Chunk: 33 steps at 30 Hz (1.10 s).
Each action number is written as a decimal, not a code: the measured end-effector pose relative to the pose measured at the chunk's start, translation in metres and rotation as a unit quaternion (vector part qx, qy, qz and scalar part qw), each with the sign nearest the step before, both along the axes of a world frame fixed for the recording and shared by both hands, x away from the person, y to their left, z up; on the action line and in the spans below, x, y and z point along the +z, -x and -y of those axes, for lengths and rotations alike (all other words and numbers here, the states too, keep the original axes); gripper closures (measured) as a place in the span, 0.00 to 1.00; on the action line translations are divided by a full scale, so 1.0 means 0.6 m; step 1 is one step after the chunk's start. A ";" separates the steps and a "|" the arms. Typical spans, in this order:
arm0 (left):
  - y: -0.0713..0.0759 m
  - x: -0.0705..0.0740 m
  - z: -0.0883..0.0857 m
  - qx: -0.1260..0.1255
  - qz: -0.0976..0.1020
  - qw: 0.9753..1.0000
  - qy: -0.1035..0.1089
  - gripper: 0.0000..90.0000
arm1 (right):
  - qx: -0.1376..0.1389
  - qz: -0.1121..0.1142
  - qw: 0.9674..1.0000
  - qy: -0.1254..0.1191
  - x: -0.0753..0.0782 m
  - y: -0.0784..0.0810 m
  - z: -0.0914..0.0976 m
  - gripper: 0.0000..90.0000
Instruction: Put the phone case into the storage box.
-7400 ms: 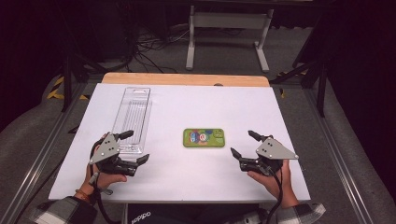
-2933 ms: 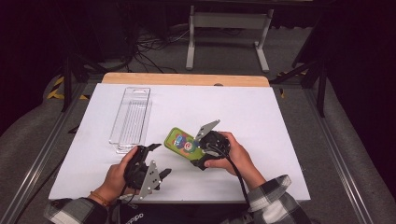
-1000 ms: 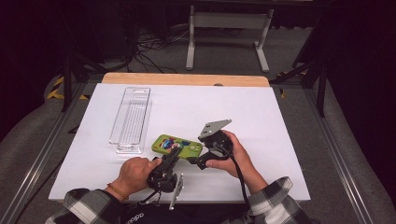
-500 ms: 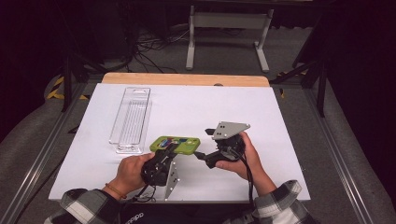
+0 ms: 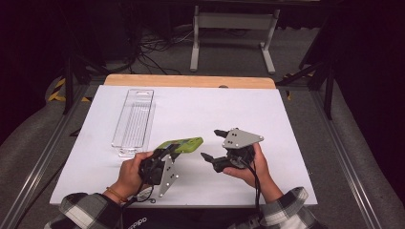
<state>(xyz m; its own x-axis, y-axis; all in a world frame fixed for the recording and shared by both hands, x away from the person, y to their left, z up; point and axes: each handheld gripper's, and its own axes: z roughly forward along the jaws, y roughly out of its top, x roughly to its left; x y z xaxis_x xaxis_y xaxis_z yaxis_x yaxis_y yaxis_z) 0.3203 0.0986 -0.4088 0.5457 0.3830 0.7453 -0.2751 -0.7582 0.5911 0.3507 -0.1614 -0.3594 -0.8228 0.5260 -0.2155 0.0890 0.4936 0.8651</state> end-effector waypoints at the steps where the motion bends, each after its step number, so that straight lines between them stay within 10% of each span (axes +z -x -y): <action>1: -0.001 0.002 -0.002 -0.001 -0.008 1.000 0.010 0.86 | -0.007 0.003 1.000 0.005 -0.001 0.002 -0.001 0.22; 23: -0.019 0.029 -0.042 -0.020 -0.089 0.989 0.113 0.86 | -0.053 0.046 0.997 0.027 -0.045 0.028 0.030 0.18; 33: -0.031 0.038 -0.063 -0.028 -0.128 0.978 0.160 0.86 | -0.062 0.062 0.996 0.028 -0.064 0.040 0.043 0.17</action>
